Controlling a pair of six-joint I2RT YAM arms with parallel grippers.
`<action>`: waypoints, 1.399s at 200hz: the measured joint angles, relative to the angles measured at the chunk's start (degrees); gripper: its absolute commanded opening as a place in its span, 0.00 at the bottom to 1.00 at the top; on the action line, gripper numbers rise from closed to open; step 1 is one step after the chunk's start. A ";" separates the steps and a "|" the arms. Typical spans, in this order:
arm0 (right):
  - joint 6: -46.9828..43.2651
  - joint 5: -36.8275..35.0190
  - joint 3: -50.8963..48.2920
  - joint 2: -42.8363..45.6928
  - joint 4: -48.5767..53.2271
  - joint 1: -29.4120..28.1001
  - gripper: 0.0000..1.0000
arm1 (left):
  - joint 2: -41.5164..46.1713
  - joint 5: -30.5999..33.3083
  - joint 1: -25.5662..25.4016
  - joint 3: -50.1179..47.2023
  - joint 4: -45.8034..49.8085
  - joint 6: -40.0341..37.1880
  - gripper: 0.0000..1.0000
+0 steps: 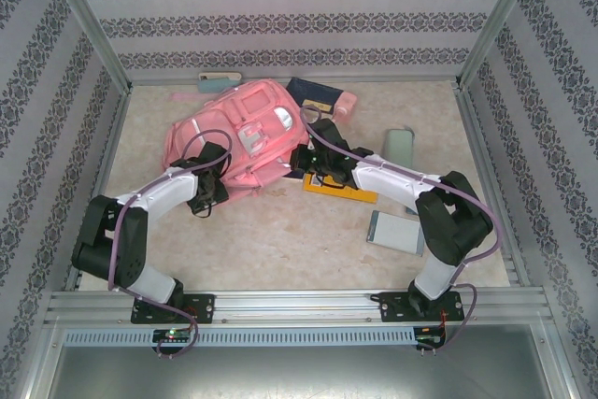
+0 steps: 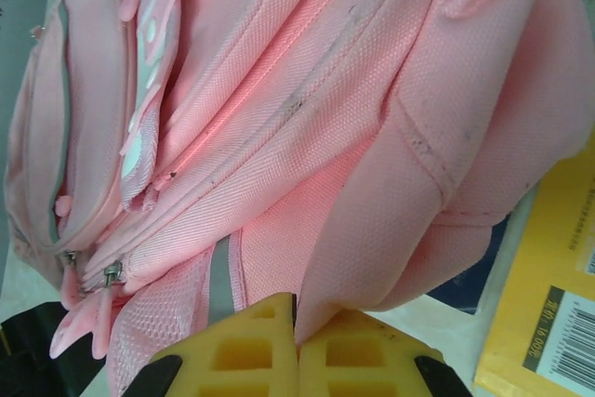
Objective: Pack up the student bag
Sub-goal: Rotate the student bag at the top-center of the table, then unzip the student bag at the center of the table.
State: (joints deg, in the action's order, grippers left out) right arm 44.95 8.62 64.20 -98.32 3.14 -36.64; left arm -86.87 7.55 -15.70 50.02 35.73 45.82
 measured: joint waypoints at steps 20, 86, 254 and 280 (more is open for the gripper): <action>0.87 -0.31 0.00 -0.42 -0.02 0.02 0.00 | 2.78 0.00 -0.13 -1.60 -0.28 -0.87 0.65; 3.28 -0.26 0.50 -2.78 0.72 0.07 0.00 | 19.19 0.33 -10.99 -14.10 -10.36 -4.94 0.63; 1.57 -0.20 10.08 -16.52 -0.37 1.29 0.00 | 6.62 5.73 -21.51 -15.91 -28.79 -9.20 0.48; 1.57 -0.02 10.08 -16.55 -0.37 1.29 0.00 | 3.87 6.36 -21.53 -13.79 -30.47 -9.66 0.44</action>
State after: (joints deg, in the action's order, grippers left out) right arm 46.52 8.60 74.28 -114.87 2.76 -35.35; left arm -83.00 13.91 -37.23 36.23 5.26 36.16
